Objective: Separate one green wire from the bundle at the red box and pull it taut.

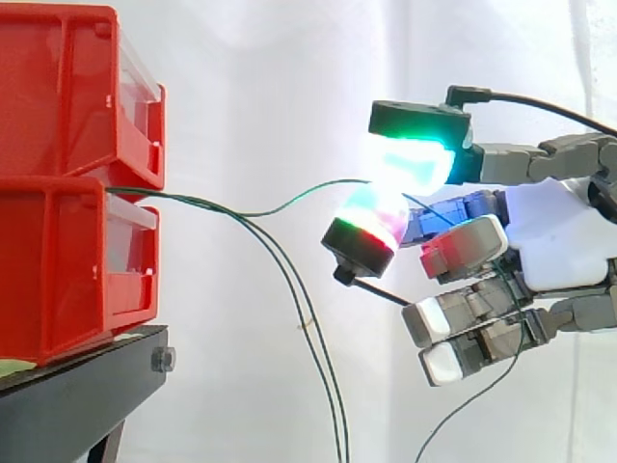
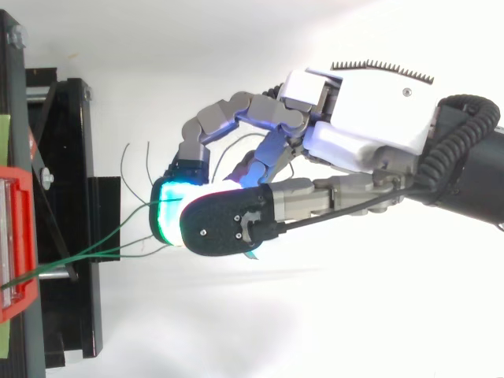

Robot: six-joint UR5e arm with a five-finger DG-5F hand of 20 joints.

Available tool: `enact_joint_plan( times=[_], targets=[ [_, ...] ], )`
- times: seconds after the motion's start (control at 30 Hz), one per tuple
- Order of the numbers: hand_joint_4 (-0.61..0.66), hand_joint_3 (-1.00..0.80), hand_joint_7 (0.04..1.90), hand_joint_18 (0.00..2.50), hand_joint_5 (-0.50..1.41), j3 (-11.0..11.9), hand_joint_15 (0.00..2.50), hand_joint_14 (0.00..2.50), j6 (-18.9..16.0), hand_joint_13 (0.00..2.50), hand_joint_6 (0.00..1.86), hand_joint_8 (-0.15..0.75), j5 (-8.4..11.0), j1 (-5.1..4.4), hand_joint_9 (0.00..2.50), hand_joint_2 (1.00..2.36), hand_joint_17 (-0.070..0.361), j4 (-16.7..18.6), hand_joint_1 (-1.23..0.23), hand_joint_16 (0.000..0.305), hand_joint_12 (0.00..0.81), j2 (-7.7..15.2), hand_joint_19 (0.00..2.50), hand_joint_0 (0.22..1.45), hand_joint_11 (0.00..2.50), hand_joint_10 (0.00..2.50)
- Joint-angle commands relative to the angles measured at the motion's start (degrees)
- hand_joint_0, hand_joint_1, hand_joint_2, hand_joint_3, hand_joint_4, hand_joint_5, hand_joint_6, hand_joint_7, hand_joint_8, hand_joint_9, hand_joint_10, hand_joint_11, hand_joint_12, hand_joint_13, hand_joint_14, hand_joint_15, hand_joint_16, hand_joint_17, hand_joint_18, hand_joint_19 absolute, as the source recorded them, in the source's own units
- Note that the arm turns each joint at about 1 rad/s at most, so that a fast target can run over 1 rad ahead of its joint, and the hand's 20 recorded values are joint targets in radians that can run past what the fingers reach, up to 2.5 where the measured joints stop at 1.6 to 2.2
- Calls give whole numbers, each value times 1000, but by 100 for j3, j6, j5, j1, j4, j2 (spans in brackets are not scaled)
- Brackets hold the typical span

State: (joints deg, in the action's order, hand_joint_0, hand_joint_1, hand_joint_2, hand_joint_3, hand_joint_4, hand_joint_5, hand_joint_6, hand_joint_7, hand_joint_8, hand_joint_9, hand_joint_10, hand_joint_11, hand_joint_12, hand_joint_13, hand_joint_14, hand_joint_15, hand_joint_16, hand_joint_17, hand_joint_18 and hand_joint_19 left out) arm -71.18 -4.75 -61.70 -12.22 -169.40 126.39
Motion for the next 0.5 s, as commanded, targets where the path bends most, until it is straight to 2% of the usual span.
enact_joint_plan(
  times=[0.0,0.2,0.37,0.47],
  targets=[
    [117,-306,938,682,-143,-1,778,28,0,940,900,268,0,0,1247,1016,122,-5,-714,54,363,0,687,585,1227,23],
    [116,-451,910,699,-143,-1,778,28,0,946,901,270,0,0,1247,1004,123,3,-725,55,362,0,681,564,1226,24],
    [113,-481,899,708,-141,-1,770,27,0,952,900,274,0,0,1259,1001,125,3,-661,55,367,0,678,545,1221,22],
    [110,-468,913,707,-138,-1,774,27,0,955,895,278,9,0,1271,1002,125,-5,-574,55,363,0,678,544,1201,22]
  ],
)
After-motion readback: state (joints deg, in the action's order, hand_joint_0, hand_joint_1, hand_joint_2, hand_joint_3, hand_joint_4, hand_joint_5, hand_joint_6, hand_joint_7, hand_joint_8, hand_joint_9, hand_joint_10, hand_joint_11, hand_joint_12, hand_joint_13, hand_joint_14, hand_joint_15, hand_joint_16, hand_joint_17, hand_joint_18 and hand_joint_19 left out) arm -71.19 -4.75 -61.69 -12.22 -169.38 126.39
